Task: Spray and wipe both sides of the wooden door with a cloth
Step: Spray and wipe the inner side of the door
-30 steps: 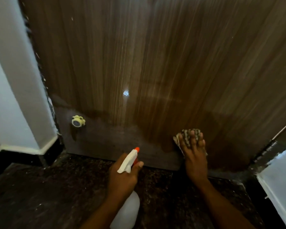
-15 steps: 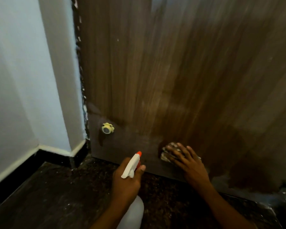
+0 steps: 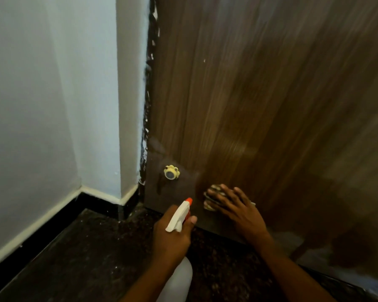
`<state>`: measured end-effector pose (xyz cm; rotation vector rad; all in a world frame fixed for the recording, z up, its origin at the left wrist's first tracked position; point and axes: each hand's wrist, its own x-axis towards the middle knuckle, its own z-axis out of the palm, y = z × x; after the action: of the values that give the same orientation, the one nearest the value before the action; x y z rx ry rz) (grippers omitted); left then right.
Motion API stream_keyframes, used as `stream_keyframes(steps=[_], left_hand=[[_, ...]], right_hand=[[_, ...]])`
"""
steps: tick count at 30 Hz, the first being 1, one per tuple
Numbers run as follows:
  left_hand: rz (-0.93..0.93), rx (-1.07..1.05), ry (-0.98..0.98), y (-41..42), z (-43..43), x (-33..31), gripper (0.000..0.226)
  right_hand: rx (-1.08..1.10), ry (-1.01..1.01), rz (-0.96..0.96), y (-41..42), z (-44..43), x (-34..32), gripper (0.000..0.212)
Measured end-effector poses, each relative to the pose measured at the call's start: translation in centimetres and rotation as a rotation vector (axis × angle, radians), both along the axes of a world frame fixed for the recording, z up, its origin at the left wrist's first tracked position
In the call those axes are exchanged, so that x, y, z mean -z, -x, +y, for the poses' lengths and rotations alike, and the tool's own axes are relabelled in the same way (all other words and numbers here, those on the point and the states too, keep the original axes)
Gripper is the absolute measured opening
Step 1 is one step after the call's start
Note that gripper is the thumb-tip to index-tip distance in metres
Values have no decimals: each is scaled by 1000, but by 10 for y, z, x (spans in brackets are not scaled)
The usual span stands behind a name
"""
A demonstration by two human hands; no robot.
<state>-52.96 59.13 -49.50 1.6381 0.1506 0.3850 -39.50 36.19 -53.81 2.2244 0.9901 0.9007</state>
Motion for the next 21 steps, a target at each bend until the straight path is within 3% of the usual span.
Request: stream_keyframes(steps=[6, 8, 11, 13, 15, 18, 20, 21], left_hand=[[10, -87, -78, -2, 15, 7, 23], [5, -120, -53, -2, 17, 7, 19], [28, -136, 19, -3, 19, 2, 24], [-1, -157, 42, -3, 23, 0, 33], [-39, -175, 3, -3, 28, 0, 39], [-65, -212, -6, -8, 36, 1, 36], [-69, -239, 6, -10, 39, 0, 37], [-70, -258, 10, -10, 42, 0, 39]], right_hand=[[125, -323, 60, 0, 62, -32, 67], [95, -217, 116, -4, 80, -17, 69], [86, 124, 194, -9, 75, 3, 84], [73, 180, 132, -9, 68, -6, 83], [55, 28, 32, -5, 71, -22, 74], [57, -360, -38, -11, 116, -65, 66], [18, -398, -31, -22, 158, -91, 68], [-2, -303, 14, -28, 181, -98, 68]])
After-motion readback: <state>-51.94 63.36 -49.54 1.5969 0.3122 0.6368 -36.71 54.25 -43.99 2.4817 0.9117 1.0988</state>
